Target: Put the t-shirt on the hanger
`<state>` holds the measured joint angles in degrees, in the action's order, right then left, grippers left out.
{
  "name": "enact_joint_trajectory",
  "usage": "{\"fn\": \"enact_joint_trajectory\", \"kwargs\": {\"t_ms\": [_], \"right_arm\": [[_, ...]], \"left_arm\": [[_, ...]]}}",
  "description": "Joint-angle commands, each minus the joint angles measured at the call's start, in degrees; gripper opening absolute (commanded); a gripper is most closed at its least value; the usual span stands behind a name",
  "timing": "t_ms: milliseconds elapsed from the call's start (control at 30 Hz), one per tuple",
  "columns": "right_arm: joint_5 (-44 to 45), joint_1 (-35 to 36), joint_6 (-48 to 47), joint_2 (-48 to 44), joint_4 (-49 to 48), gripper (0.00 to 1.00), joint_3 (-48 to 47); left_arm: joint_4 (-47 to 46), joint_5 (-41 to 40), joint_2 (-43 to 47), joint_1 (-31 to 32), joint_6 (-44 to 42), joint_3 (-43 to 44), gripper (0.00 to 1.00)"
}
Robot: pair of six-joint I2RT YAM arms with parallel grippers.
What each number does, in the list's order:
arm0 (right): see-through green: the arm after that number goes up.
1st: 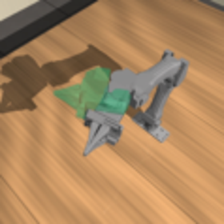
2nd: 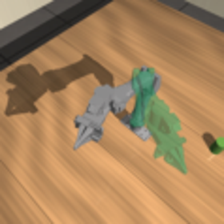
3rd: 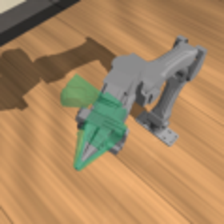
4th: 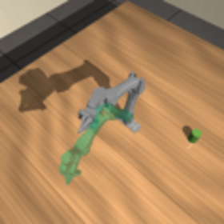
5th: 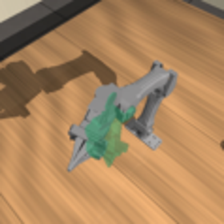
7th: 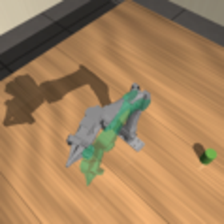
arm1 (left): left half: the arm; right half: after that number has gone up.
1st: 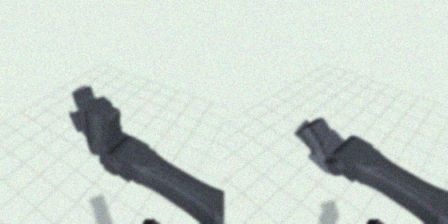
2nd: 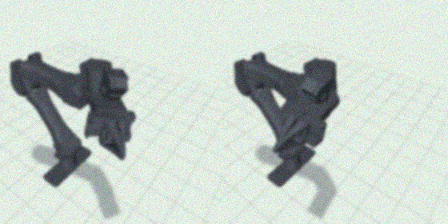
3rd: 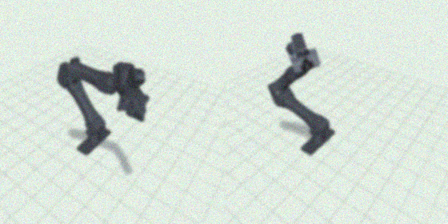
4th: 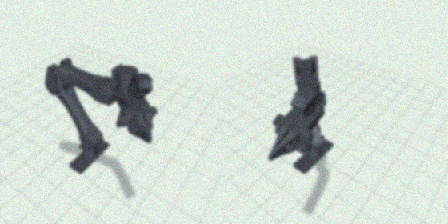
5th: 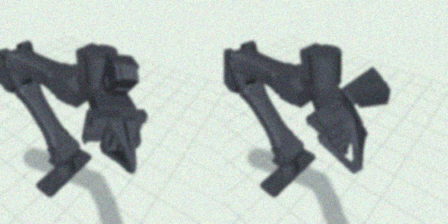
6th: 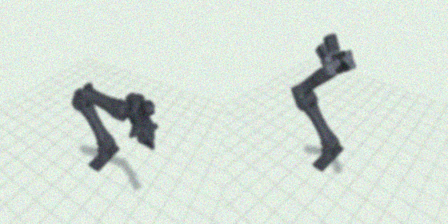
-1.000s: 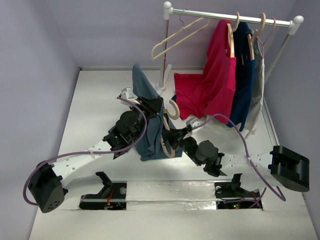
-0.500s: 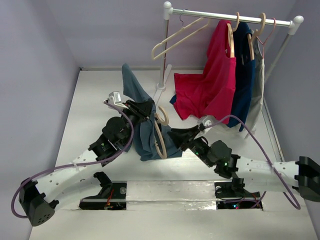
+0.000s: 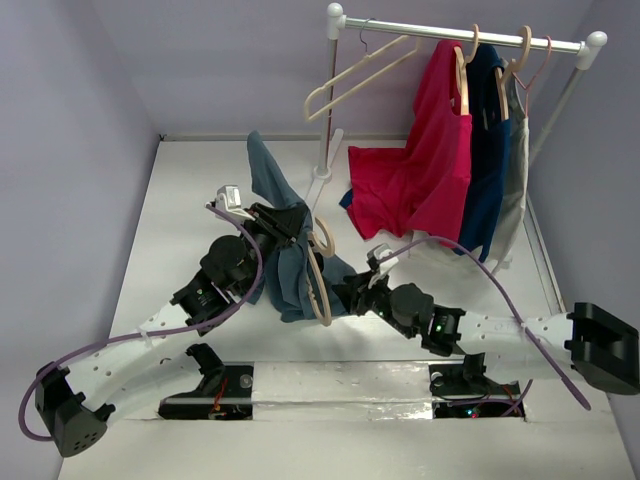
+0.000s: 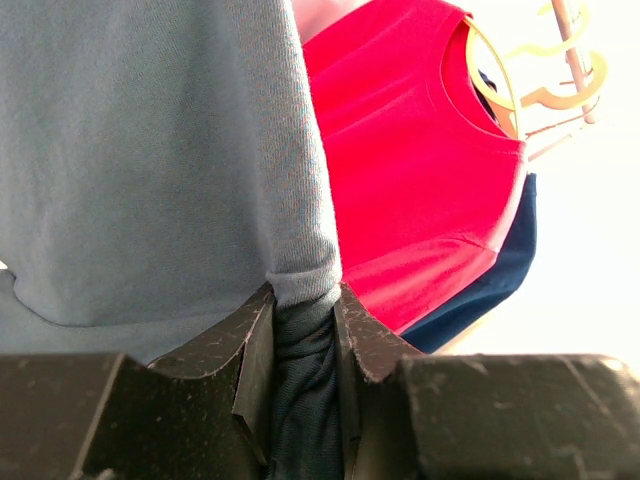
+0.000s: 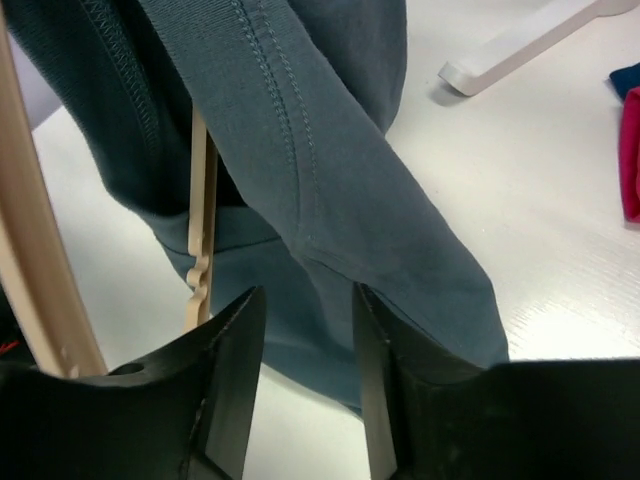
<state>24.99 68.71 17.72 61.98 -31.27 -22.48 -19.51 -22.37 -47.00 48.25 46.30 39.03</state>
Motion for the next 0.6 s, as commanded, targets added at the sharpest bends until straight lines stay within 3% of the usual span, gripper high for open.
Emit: {"fn": "enact_joint_trajectory", "kwargs": {"t_ms": [0,267,433,567], "right_arm": [[-0.04,0.46,-0.75,2.36,0.07,0.49,-4.23],[0.67,-1.29,-2.6,7.98,1.21,0.49,-9.16],[0.23,-1.3,-2.16,10.09,0.51,0.33,-9.95],[-0.73,-1.3,-0.06,10.18,0.07,0.33,-8.46]], "left_arm": [[-3.61,1.54,1.39,-0.26,1.33,3.34,0.0],[-3.52,2.42,1.12,-0.26,2.21,3.16,0.0],[-3.26,2.51,1.48,-0.26,1.95,3.43,0.0],[-2.99,2.51,1.65,-0.26,1.25,4.21,0.0]]}}
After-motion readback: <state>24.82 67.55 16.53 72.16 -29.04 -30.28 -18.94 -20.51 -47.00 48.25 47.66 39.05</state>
